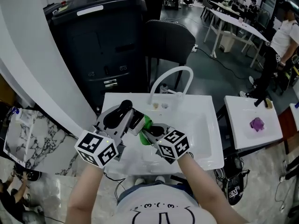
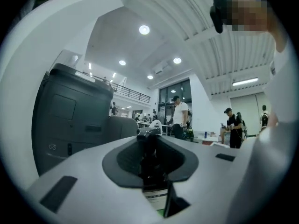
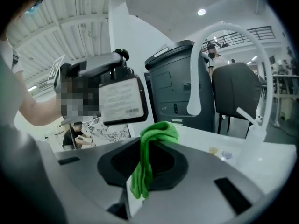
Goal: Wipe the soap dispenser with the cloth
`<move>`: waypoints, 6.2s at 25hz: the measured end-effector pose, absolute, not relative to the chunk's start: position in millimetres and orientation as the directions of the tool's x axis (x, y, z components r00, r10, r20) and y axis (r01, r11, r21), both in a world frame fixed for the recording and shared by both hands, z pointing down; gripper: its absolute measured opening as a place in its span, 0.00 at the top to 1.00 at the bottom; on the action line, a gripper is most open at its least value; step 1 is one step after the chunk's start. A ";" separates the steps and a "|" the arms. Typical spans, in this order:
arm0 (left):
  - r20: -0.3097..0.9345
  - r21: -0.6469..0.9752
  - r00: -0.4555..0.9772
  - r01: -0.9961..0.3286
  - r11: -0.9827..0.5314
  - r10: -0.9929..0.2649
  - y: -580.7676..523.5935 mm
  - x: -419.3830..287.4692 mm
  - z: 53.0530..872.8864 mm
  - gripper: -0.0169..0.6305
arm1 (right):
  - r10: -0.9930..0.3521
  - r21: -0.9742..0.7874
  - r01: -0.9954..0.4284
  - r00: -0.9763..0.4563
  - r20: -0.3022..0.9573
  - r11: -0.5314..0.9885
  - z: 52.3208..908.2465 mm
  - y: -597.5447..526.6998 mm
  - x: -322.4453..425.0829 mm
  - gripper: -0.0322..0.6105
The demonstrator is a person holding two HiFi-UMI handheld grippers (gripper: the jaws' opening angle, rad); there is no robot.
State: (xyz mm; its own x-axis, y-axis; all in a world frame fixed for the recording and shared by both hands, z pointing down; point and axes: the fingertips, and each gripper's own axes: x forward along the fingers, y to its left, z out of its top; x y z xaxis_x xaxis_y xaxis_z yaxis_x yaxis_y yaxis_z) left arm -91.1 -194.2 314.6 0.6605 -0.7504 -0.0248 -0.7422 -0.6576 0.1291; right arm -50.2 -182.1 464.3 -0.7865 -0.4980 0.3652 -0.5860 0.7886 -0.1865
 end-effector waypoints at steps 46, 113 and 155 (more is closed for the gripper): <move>-0.007 0.529 0.543 -0.711 -0.463 -0.840 -223.8 -123.9 324.4 0.82 | -0.621 -0.173 -0.655 -0.754 0.211 0.736 428.8 -165.8 -62.1 0.87; 0.278 0.073 0.259 -0.966 -0.248 -0.925 -364.4 -157.8 475.5 0.82 | -0.595 -0.141 -0.804 -0.534 0.601 0.578 528.1 -183.2 8.3 0.87; 0.320 0.045 0.244 -0.969 -0.243 -0.915 -310.5 -159.3 467.6 0.55 | -0.724 -0.064 -0.834 -0.511 0.464 0.548 477.6 -213.5 47.1 0.87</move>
State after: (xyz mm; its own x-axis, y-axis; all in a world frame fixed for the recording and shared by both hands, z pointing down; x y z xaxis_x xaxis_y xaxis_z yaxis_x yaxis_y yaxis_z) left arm -159.3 -310.5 467.6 0.2444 -0.9152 0.3205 -0.9690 -0.2429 0.0452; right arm 47.1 -213.5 477.6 -0.5110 -0.7237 0.4638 -0.8341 0.5479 -0.0640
